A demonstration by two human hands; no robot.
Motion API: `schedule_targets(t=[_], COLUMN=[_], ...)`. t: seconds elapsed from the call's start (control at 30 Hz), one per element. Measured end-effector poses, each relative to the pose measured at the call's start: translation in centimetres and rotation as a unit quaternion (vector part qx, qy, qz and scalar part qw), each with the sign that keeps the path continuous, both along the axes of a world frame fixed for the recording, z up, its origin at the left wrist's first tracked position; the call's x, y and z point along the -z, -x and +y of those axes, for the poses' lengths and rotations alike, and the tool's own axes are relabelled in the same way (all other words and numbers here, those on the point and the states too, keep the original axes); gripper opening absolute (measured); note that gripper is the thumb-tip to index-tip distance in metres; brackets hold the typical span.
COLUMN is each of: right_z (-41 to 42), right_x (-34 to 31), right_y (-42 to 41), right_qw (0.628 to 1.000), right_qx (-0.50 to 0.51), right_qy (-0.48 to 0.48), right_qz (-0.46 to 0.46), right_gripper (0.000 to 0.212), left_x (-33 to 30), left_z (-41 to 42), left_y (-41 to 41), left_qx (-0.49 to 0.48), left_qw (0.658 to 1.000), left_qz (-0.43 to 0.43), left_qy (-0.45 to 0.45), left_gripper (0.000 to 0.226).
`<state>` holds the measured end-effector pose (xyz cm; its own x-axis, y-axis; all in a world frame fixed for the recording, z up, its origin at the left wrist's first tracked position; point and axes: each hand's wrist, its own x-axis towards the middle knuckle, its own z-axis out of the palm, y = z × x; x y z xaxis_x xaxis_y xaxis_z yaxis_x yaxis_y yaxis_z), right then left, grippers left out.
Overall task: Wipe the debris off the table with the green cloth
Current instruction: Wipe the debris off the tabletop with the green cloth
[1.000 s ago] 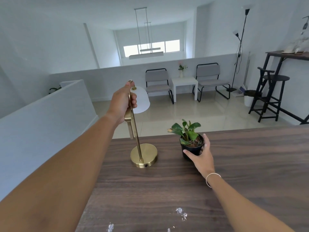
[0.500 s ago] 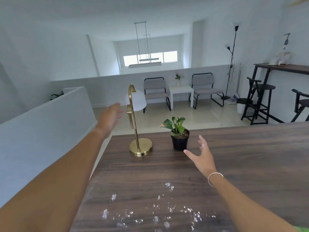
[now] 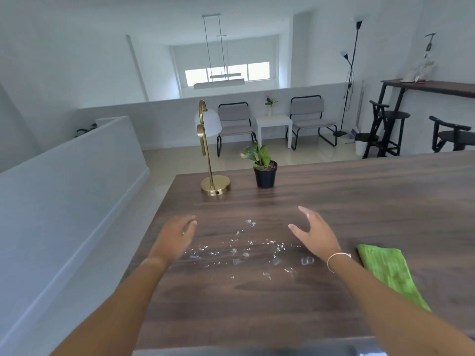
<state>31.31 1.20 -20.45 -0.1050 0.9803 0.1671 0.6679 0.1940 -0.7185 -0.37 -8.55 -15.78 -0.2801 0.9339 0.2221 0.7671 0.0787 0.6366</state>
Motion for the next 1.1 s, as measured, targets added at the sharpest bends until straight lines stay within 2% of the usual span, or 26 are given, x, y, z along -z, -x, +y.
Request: schedule_targets(t=[0.13, 0.3, 0.37, 0.47, 0.63, 0.7, 0.9, 1.0, 1.1], right_z=[-4.8, -9.7, -10.8, -11.2, -9.9, -9.0, -6.0, -6.6, -10.3], right_x=[0.6, 2.0, 2.3, 2.5, 3.0, 3.3, 3.0, 3.0, 3.0], right_y=[-1.9, -4.6, -5.6, -6.9, -8.1, -8.1, -4.5, 0.6, 4.3], right_qw=[0.997, 0.981, 0.976, 0.961, 0.931, 0.923, 0.946, 0.953, 0.937], right_qx=[0.022, 0.062, 0.089, 0.127, 0.205, 0.213, 0.108, -0.004, -0.146], right_qy=[-0.021, -0.037, -0.017, 0.0, 0.087, 0.11, 0.081, 0.029, -0.017], right_qz=[-0.066, -0.182, -0.198, -0.245, -0.29, -0.301, -0.296, -0.302, -0.318], right_gripper=[0.06, 0.062, 0.063, 0.067, 0.078, 0.074, 0.054, 0.05, 0.054], left_x=[2.9, 5.8, 6.9, 7.9, 8.1, 8.2, 8.2, 8.3, 8.4], left_z=[-5.6, -11.3, -12.6, -13.8, -13.7, -13.8, -13.7, -13.7, -13.6], left_y=[-1.1, -1.7, -1.8, -1.9, -1.8, -1.9, -2.2, -2.1, -2.1], left_qx=[0.03, 0.046, 0.043, 0.044, 0.03, 0.025, 0.012, 0.011, 0.008], left_qw=[0.999, 0.992, 0.987, 0.976, 0.973, 0.973, 0.974, 0.973, 0.973], left_qz=[0.042, 0.114, 0.144, 0.194, 0.214, 0.217, 0.213, 0.217, 0.215], left_qy=[0.008, 0.032, 0.05, 0.083, 0.079, 0.079, 0.08, 0.081, 0.082], left_gripper=[0.034, 0.066, 0.075, 0.072, 0.085, 0.084, 0.081, 0.078, 0.076])
